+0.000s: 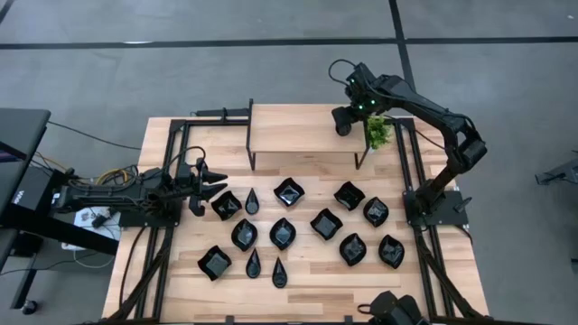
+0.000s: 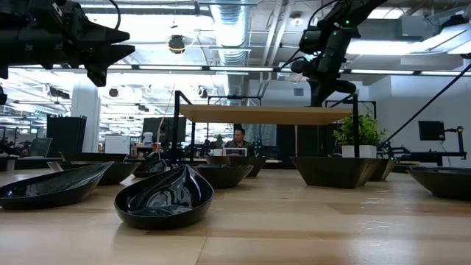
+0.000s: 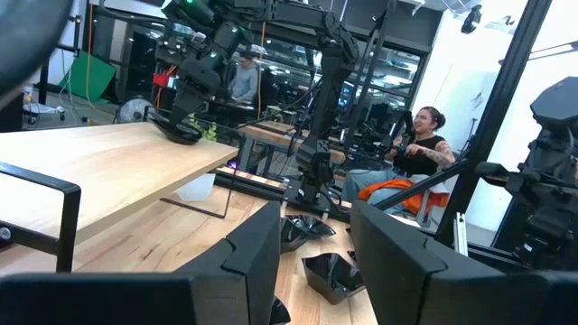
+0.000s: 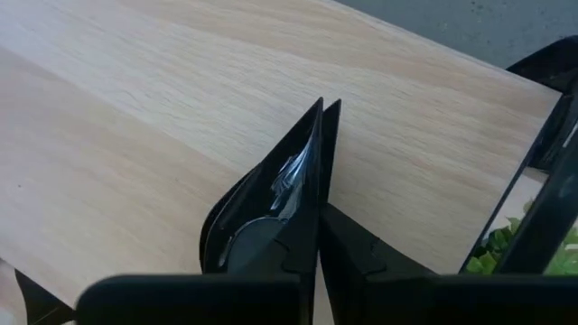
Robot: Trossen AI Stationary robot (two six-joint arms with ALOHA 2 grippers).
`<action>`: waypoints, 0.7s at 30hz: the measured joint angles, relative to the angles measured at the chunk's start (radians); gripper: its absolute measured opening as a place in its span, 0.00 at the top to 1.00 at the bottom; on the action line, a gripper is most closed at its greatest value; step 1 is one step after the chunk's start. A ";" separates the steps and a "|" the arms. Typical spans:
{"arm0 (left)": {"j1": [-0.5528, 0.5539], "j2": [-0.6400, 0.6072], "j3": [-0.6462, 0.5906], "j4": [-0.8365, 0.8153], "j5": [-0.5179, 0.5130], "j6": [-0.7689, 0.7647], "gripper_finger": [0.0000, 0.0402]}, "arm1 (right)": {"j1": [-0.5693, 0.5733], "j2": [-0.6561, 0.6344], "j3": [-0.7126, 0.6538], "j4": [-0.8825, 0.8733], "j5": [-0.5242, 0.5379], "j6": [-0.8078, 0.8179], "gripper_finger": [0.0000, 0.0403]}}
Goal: Pick & Place Mini shaped plates
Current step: Stack the drop-shaped plate on top of the other drop-shaped plate on the shelf
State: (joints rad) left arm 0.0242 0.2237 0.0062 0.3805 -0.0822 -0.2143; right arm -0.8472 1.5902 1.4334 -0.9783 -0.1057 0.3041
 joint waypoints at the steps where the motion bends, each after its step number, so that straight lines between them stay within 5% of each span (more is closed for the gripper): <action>1: 0.000 0.000 0.000 0.000 0.000 0.000 0.66 | 0.003 0.000 0.000 0.000 0.001 0.000 0.96; 21: 0.000 0.000 0.000 0.003 0.000 0.000 0.66 | 0.004 -0.064 0.011 -0.065 0.024 0.046 0.87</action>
State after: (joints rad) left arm 0.0241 0.2237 0.0063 0.3836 -0.0822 -0.2143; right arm -0.8436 1.5264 1.4445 -1.0430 -0.0816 0.3498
